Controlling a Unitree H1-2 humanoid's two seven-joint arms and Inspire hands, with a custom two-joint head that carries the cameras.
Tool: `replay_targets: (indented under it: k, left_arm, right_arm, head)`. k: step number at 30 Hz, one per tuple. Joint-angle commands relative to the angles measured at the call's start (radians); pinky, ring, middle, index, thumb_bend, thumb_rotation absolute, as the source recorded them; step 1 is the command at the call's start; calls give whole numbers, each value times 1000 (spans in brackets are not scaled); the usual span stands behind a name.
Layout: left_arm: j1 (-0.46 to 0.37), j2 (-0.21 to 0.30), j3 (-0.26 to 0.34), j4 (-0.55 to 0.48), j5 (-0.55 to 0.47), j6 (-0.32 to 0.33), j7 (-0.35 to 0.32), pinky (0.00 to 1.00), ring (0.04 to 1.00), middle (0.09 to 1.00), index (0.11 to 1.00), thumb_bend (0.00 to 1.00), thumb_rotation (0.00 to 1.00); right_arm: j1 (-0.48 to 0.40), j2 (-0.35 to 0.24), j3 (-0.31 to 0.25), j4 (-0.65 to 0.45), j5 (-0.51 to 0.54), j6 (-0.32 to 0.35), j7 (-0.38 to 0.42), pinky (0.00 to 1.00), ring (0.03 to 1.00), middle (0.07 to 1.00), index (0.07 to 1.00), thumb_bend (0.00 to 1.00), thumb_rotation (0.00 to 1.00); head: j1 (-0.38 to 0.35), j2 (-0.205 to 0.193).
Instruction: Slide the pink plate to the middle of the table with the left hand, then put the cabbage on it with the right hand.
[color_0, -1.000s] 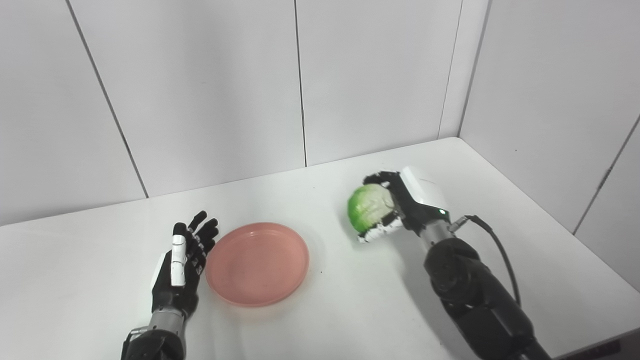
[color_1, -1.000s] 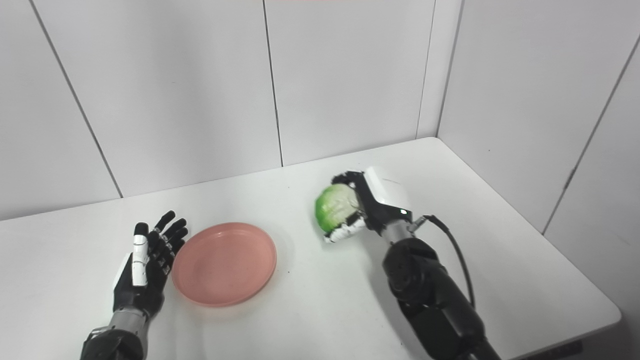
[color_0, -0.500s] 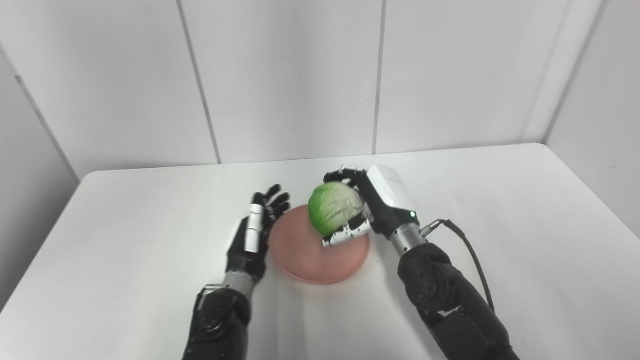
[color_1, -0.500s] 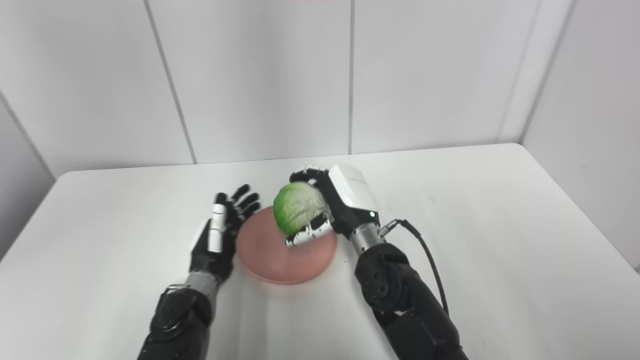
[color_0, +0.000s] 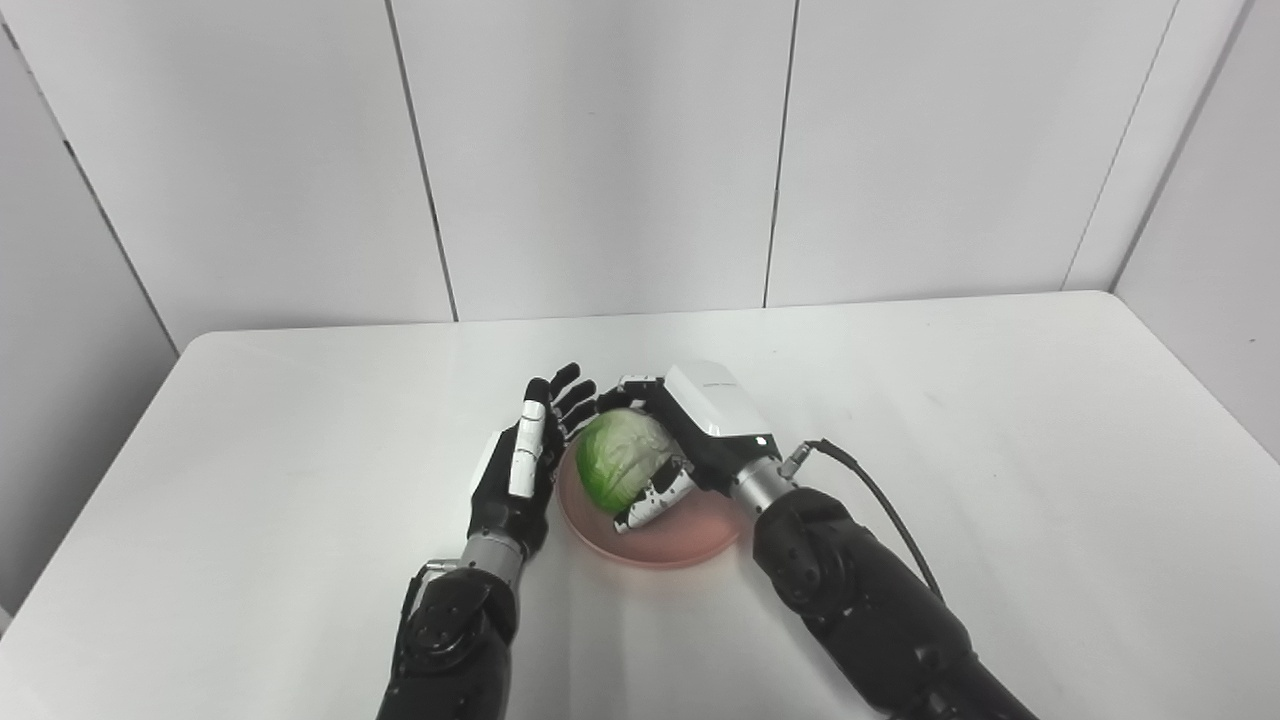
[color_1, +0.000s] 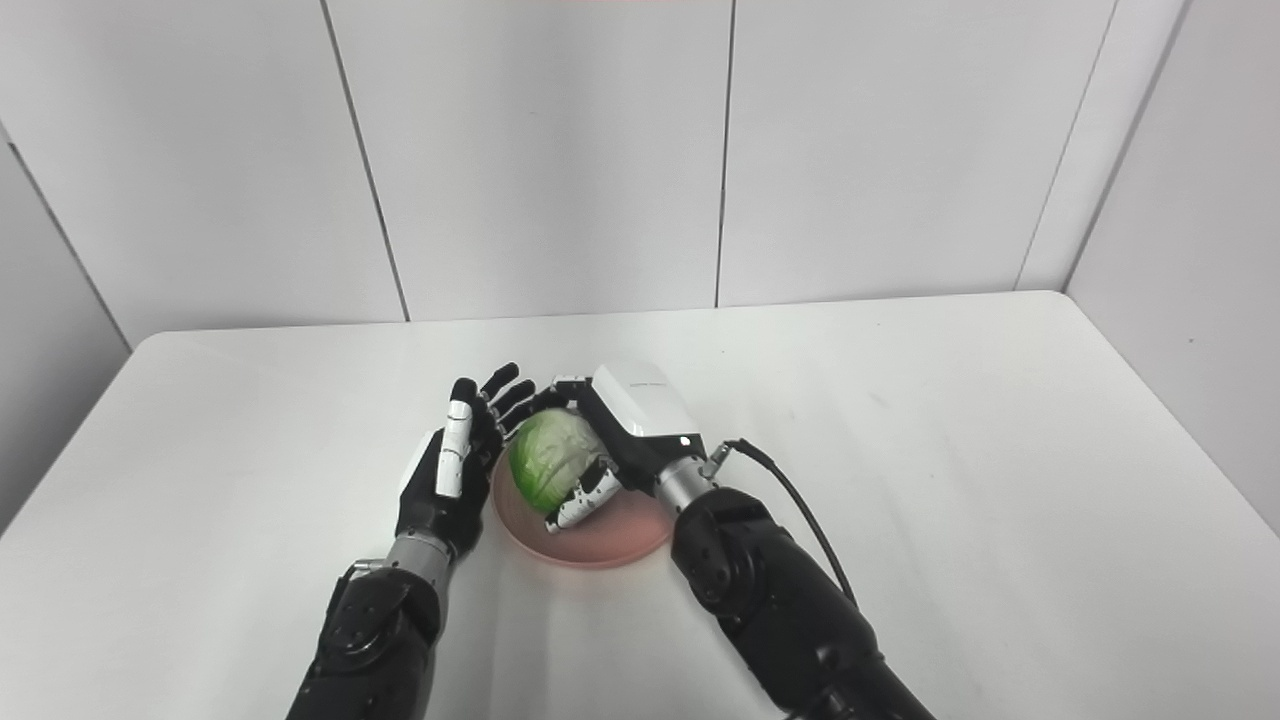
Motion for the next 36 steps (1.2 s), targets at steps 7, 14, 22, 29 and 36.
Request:
replay_targets:
  k: [7, 14, 22, 29, 36]
  left_arm:
    - [2, -17, -3, 41, 12, -46, 16, 863, 884, 884, 876, 782, 972]
    - [3, -13, -4, 38, -1, -42, 9, 894, 913, 915, 910, 778, 970]
    - [-2, -8, -3, 46, -5, -45, 7, 921, 925, 925, 926, 777, 967]
    - [-3, -8, -5, 33, 3, -34, 21, 973, 944, 926, 925, 775, 980]
    - [-6, -1, -8, 30, 13, -34, 26, 968, 954, 941, 940, 768, 982]
  right_arm:
    - [-4, -21, 16, -37, -48, 3, 0, 574, 667, 682, 499, 505, 108]
    - [13, -55, 21, -137, -75, 47, 93, 896, 861, 834, 762, 610, 103]
    - [32, -104, 9, -294, -104, 143, 284, 1000, 981, 941, 898, 699, 318]
    - [62, -126, -45, -362, -66, 166, 336, 1000, 1000, 996, 976, 760, 400]
    - [128, -92, -180, -345, 91, 91, 221, 973, 1000, 1000, 1000, 792, 416]
  head:
    - [-5, -1]
    - [-7, -3]
    - [-13, -5]
    - [-15, -10]
    - [-24, -12]
